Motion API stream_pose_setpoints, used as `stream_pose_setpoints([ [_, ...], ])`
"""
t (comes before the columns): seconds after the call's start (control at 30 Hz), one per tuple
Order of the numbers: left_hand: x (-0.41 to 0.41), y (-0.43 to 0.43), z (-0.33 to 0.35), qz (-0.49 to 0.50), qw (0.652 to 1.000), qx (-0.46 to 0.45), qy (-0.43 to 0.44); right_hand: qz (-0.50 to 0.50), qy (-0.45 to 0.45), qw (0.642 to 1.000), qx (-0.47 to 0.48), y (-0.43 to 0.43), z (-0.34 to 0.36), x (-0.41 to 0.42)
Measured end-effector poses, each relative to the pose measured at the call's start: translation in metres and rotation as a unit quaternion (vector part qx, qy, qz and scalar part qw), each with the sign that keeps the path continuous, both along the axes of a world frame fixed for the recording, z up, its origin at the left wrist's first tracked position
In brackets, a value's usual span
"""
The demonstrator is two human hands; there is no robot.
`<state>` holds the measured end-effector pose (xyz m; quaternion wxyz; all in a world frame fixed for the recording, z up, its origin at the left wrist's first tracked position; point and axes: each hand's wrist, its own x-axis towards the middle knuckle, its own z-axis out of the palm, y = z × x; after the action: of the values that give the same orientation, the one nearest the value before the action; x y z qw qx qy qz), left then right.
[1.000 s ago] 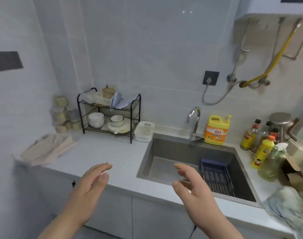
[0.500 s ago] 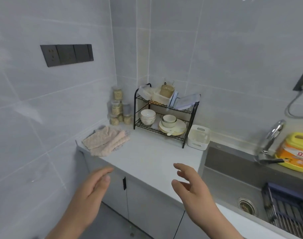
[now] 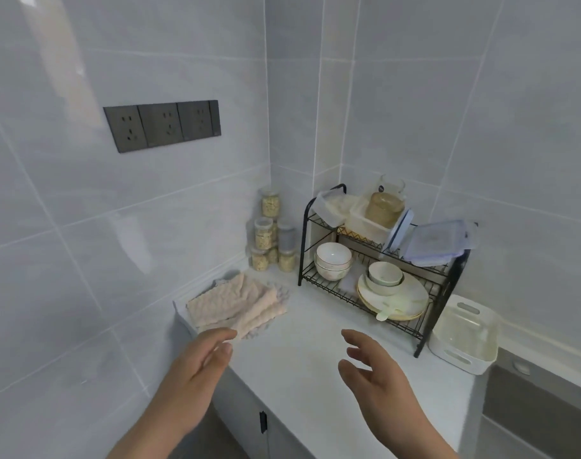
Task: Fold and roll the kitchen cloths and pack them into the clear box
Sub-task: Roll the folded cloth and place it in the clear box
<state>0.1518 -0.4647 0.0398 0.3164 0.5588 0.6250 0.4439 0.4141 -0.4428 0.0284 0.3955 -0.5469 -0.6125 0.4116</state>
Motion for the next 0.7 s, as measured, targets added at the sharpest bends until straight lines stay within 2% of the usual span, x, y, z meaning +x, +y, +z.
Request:
stream_pose_setpoints([
  [0.17,0.002,0.059,0.003,0.010,1.000,0.016,0.019,0.025,-0.003,1.000,-0.005,0.077,-0.010,-0.014],
  [0.43,-0.046,0.155,-0.020,0.021,0.999,-0.038,0.007,0.049,-0.046,0.995,-0.068,0.168,-0.041,-0.057],
  [0.7,-0.099,0.299,-0.061,-0.094,0.986,-0.132,0.048,-0.029,-0.077,0.979,-0.187,0.247,-0.097,-0.116],
])
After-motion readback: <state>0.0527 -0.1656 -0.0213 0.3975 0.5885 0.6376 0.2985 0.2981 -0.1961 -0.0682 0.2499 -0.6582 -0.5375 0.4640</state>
